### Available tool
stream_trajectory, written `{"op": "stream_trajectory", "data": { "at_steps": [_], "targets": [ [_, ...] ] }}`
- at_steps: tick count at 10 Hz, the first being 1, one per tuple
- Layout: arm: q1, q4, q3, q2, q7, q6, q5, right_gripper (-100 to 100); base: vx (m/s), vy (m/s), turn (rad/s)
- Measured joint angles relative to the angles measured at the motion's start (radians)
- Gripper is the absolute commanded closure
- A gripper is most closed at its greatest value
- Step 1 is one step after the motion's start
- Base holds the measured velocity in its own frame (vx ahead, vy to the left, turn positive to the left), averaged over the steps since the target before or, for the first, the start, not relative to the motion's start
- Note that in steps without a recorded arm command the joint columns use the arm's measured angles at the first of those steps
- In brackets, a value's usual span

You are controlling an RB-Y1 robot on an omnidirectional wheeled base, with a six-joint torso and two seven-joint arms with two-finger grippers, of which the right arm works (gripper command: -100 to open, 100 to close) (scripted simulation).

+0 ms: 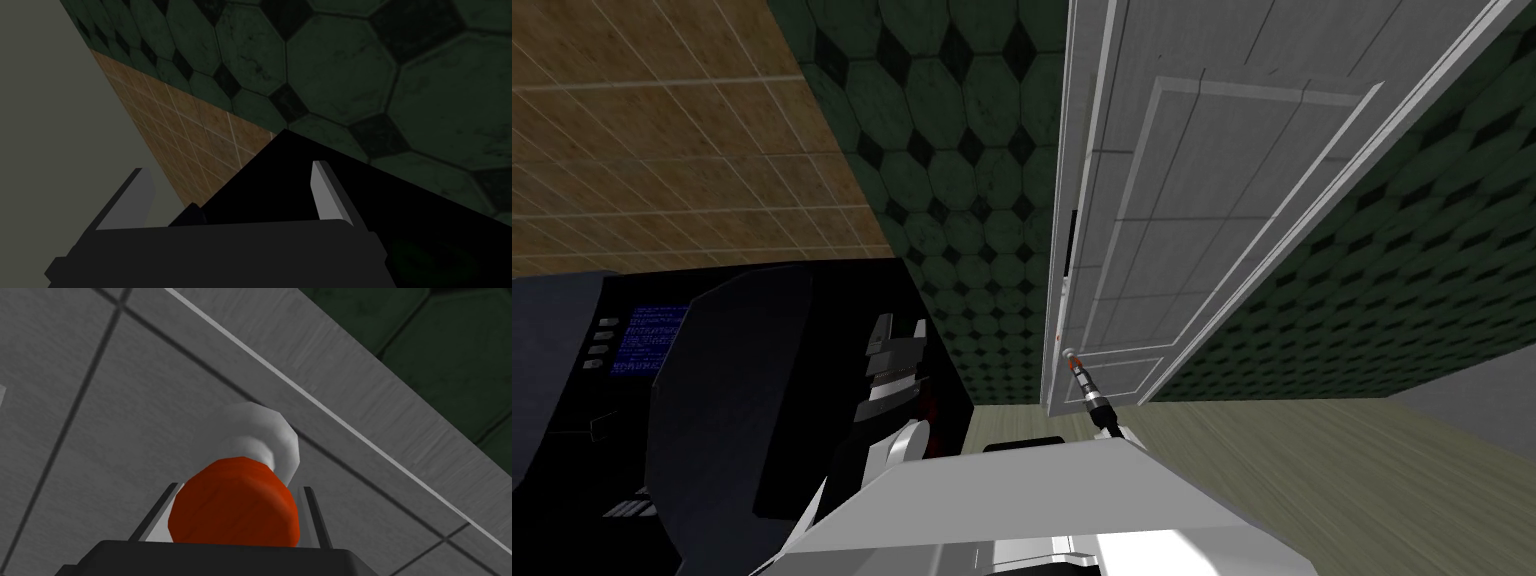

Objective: Pull the door open

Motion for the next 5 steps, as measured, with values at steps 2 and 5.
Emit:
{"op": "stream_trajectory", "data": {
  "at_steps": [2, 5],
  "targets": [
    [-0.005, 0.005, 0.012, -0.009, -0.052, 0.002, -0.028, 100, -0.055, -0.011, 0.045],
    [-0.011, 0.025, 0.025, -0.018, -0.12, -0.006, -0.064, 100, -0.043, -0.007, 0.046]
  ]
}}
